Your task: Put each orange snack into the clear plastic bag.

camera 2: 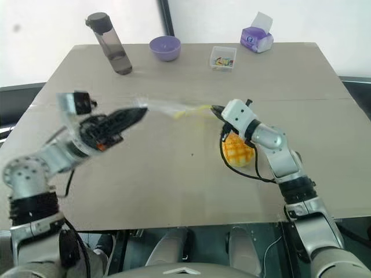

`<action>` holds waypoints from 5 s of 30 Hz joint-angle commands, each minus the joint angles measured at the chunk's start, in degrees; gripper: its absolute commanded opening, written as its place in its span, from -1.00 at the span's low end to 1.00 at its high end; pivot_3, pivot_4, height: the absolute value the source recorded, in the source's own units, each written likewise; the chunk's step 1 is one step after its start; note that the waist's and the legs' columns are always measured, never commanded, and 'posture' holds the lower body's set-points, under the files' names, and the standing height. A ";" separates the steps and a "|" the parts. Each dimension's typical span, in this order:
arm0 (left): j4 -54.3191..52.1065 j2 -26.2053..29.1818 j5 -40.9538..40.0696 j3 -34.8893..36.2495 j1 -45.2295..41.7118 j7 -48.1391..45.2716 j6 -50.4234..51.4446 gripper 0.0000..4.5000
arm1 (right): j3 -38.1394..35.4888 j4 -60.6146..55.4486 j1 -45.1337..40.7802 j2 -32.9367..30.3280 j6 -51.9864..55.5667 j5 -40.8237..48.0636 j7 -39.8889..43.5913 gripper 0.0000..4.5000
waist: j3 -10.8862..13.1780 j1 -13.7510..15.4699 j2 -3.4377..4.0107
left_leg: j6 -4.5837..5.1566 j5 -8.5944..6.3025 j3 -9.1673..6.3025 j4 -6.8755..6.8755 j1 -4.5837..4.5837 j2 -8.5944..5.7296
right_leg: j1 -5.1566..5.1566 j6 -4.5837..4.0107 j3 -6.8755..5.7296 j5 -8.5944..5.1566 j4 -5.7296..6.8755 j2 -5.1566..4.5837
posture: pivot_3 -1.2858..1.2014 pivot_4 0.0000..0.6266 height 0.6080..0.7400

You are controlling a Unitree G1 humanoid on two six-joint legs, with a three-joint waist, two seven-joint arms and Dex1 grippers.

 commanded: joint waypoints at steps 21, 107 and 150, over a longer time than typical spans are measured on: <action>-6.15 -4.23 78.72 -42.33 0.90 27.53 -55.78 0.01 | 4.41 1.10 -6.01 10.24 20.32 -13.35 -10.72 -1.00 | 0.02 -0.28 -0.03 | -0.08 0.06 0.32 -0.45 -0.13 -0.12 | -0.52 -0.01 0.36 0.01 0.03 0.09 | 0.03 -0.52 1.00; 4.66 -7.16 104.81 -39.67 1.64 27.98 -57.76 -1.00 | 5.88 -5.09 -0.72 7.68 14.69 -9.31 -10.71 -0.48 | 0.01 -0.38 -0.03 | -0.07 0.08 0.35 -0.41 -0.12 -0.12 | -0.58 0.00 0.35 0.01 0.27 0.11 | 0.03 -0.52 1.00; -6.92 -6.13 100.20 -36.93 10.19 22.85 -60.10 -1.00 | 9.33 5.47 -3.43 3.80 9.87 -14.33 -9.97 0.49 | 0.00 -0.48 -0.03 | -0.06 0.07 0.37 0.01 -0.07 -0.13 | -0.56 0.00 0.38 0.00 0.74 0.11 | 0.03 -0.52 1.00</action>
